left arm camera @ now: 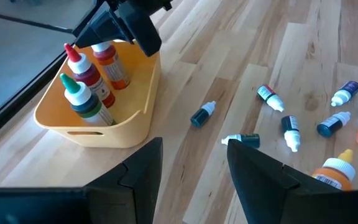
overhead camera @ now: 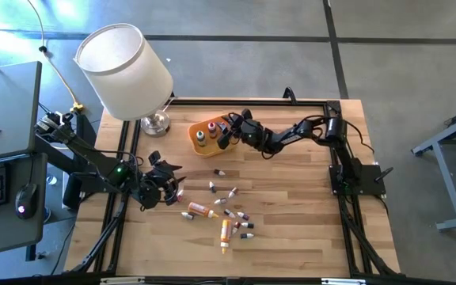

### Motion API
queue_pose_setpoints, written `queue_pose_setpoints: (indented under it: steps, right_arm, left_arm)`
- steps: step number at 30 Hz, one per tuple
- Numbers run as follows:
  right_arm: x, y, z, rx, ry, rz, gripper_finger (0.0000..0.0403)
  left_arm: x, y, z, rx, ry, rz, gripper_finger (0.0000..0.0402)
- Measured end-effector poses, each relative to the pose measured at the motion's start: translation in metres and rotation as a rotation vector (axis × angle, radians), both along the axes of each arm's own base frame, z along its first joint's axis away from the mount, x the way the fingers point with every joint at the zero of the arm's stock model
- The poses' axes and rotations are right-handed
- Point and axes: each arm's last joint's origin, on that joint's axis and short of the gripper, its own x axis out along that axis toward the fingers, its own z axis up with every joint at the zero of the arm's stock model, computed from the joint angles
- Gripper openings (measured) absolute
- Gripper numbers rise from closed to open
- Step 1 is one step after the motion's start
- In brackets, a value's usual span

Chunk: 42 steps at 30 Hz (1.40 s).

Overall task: Pick & Place food coloring
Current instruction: Put the left large yellow food coloring bottle into the bin

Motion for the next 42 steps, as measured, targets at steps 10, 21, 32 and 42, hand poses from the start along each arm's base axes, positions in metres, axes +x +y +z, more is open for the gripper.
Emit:
queue_pose_setpoints:
  steps: [10, 21, 32, 42]
  right_arm:
    - [-0.001, 0.006, 0.030, -0.021, -0.063, 0.023, 0.0147]
    - [-0.026, 0.104, 0.114, -0.036, 0.147, 0.360, 0.0138]
    - [-0.045, 0.238, 0.103, -0.113, 0.291, 0.981, 0.0138]
    - [-0.052, 0.277, 0.088, -0.201, 0.342, 1.008, 0.0138]
  left_arm:
    - [0.000, -0.001, 0.000, -0.015, 0.007, -0.013, 0.0177]
    - [0.000, -0.004, -0.002, -0.097, 0.050, -0.085, 0.0177]
    - [0.002, -0.010, -0.002, -0.223, 0.090, -0.205, 0.0177]
    - [0.008, -0.013, -0.002, -0.191, 0.082, -0.261, 0.0177]
